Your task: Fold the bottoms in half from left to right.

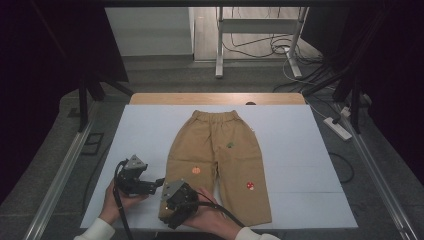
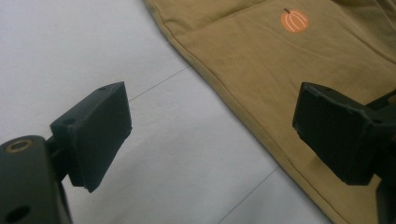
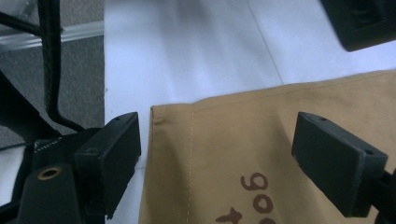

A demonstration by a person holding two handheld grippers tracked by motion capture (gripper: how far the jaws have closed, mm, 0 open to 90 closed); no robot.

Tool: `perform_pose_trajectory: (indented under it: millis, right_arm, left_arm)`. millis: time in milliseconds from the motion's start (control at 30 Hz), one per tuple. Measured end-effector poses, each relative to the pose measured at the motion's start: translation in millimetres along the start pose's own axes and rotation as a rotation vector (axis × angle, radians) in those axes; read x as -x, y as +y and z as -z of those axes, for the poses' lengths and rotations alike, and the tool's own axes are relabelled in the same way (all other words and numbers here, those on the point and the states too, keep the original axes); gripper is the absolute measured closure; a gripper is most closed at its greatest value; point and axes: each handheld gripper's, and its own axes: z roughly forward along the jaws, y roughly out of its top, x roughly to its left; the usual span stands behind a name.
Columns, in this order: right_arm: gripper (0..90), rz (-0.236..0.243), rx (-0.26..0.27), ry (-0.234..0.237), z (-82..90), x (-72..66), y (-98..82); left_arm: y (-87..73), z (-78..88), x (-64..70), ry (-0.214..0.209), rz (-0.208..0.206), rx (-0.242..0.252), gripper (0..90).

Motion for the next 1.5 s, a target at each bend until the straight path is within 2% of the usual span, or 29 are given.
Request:
perform_pose_trajectory:
  millis: [133,233,333,367,500,567,633,667,833,1067,1300,1500]
  right_arm:
    - [17.9,0.002,-0.014,-0.016,-2.6,-0.7,-0.1]
    - [22.4,0.006,-0.027,-0.022,-1.0,0.1,0.5]
    - [39.2,-0.002,-0.014,-0.025,2.0,3.4,0.0]
    - [46.5,-0.002,-0.025,-0.031,4.3,5.5,0.0]
    - [76.9,-0.033,-0.014,-0.036,9.6,14.2,-3.2]
    - [85.2,-0.038,-0.027,-0.032,12.0,17.0,-4.1]
    - [86.2,-0.047,-0.018,-0.015,12.7,18.2,-5.3]
    - [86.3,-0.035,-0.031,-0.023,13.8,18.5,-5.2]
    - [86.3,-0.043,-0.001,-0.01,18.9,18.5,-6.8]
    - [86.3,-0.037,0.035,-0.006,34.3,19.1,-9.3]
    - [86.3,-0.035,0.04,0.0,39.4,19.2,-13.1]
    - [86.2,-0.035,0.036,0.003,39.9,19.5,-13.3]
  left_arm:
    - [-0.4,-0.5,-0.5,0.001,0.002,-0.005,11.5]
    - [-0.6,-0.2,-0.6,0.003,0.003,-0.005,11.5]
    - [-0.9,0.4,-0.8,0.007,0.005,-0.003,11.6]
    - [-1.1,0.7,-1.0,0.008,0.004,-0.002,11.7]
    - [-0.4,2.2,-0.5,0.009,0.004,0.013,12.2]
    - [-0.5,1.9,-0.6,0.009,0.002,0.01,12.2]
    - [-0.6,1.9,-1.0,0.01,0.003,0.009,12.2]
    - [-0.8,2.1,-1.3,0.01,0.004,0.01,12.2]
    - [-1.7,3.6,-2.4,0.012,0.012,0.015,12.2]
    - [0.1,3.3,-3.4,0.01,0.022,0.022,12.2]
    - [11.8,-1.2,-4.4,0.004,0.022,0.018,11.4]
    - [25.1,-7.3,-3.0,-0.004,0.006,0.024,11.9]
